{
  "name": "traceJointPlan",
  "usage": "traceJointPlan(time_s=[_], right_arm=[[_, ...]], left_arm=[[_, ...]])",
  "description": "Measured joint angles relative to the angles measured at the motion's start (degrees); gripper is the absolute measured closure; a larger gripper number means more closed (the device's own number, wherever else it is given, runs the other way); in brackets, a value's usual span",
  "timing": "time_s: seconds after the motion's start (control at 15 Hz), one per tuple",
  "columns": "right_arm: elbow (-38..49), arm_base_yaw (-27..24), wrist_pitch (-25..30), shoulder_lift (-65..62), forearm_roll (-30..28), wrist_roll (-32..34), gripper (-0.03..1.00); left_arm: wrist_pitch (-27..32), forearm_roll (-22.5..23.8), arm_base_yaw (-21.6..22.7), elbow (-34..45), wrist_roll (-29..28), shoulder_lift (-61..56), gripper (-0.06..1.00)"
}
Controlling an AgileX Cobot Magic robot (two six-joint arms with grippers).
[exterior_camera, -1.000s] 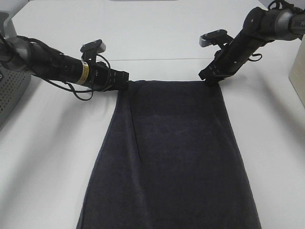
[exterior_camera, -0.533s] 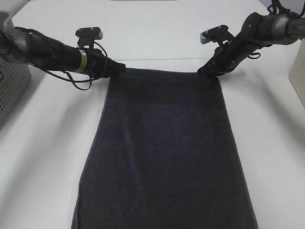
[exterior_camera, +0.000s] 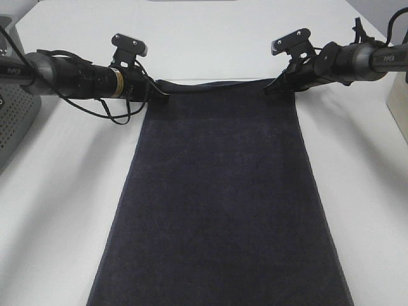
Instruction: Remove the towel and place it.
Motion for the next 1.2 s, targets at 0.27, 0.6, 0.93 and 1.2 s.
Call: traceJointPlan(time_s=[0.27,0.6,0.93,1.2], right_arm=[[0.1,1.5,-5.2,1.5,0.1,0.0,0.94],[-0.1,1.8,-5.9,1.0,0.1,-0.1,0.30],[0.1,1.8,0.7,-4.8,1.6,0.6,0.24],[0.1,1.8,13.3,-15.4,4.9,7.3,0.24]], left_arm=[[0.3,-23.5,0.0,0.0,23.4,2.1,0.83],[-0.1,-34.1,0.9,-0.1,32.8,2.3,0.09],[7.8,-35.5,2.5,-0.1,29.7,-2.1,0.06],[25.4,-39.6,2.7,-3.9,25.2,-13.3,0.07]])
